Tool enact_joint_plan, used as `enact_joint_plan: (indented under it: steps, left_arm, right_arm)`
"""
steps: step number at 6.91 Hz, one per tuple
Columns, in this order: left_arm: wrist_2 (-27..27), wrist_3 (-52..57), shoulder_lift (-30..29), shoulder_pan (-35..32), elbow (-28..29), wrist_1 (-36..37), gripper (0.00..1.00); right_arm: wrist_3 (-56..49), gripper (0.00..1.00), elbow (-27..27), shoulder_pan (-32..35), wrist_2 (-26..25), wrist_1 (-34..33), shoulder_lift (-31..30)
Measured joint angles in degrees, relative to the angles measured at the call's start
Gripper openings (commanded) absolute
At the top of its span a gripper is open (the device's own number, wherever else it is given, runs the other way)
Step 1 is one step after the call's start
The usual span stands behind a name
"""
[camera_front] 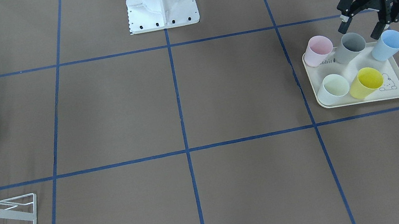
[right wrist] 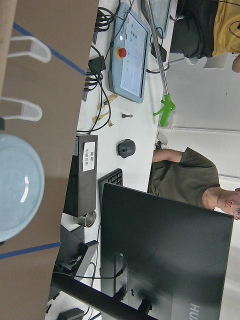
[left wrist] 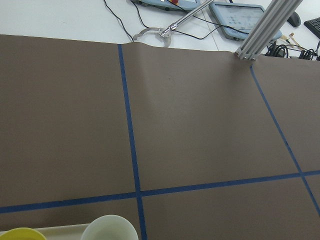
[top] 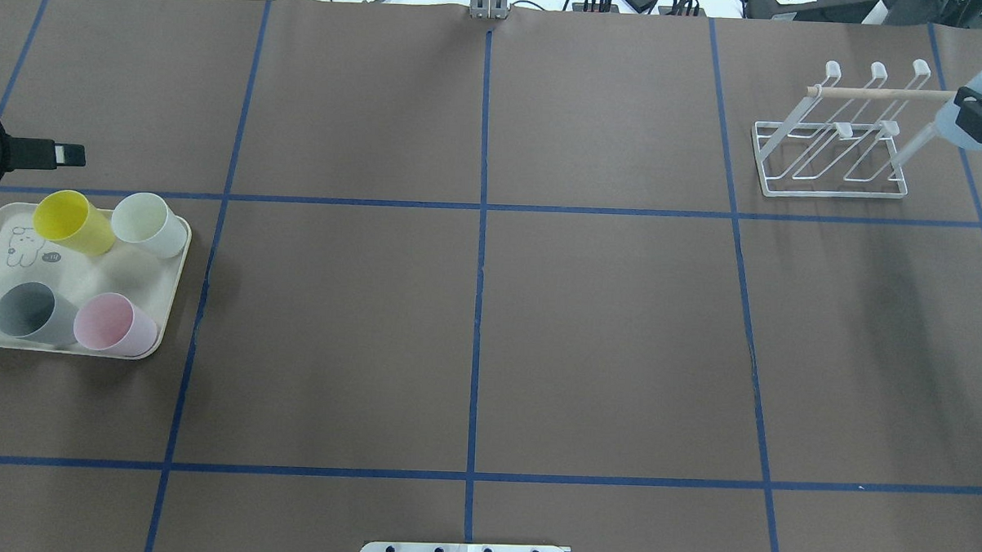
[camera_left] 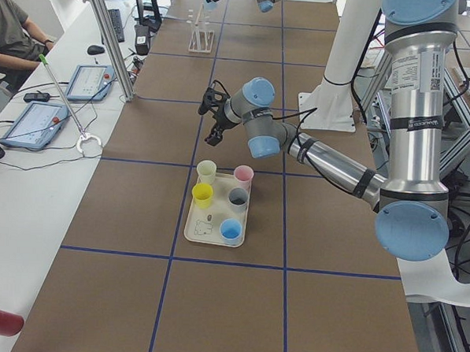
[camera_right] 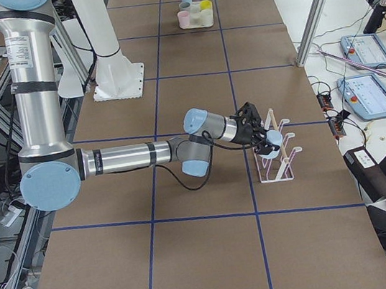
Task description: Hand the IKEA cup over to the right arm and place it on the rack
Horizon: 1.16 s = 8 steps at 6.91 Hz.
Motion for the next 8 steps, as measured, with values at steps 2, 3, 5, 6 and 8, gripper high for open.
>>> enact_joint_plan:
  steps: [2, 3, 5, 6, 8]
  left_arm:
    - [0.00, -0.03, 0.00, 0.00, 0.00, 0.01, 1.00]
    - [0.00, -0.10, -0.01, 0.00, 0.00, -0.01, 1.00]
    - [0.02, -0.54, -0.11, 0.05, -0.14, -0.05, 1.00]
    - [0.06, -0.70, -0.14, 0.08, -0.21, -0.02, 1.00]
    - [0.08, -0.79, -0.12, 0.09, -0.19, 0.01, 1.00]
  right_arm:
    - [0.00, 0.00, -0.03, -0.93, -0.36, 0.61, 0.30]
    - [-0.05, 0.00, -0.12, -1.09, -0.55, 0.54, 0.89]
    - [-0.40, 0.00, -0.56, -1.15, -0.69, 0.36, 1.21]
    - [-0.56, 0.00, -0.96, -1.15, -0.70, 0.34, 1.26]
    - [-0.69, 0.00, -2.42, -1.15, -0.70, 0.22, 2.40]
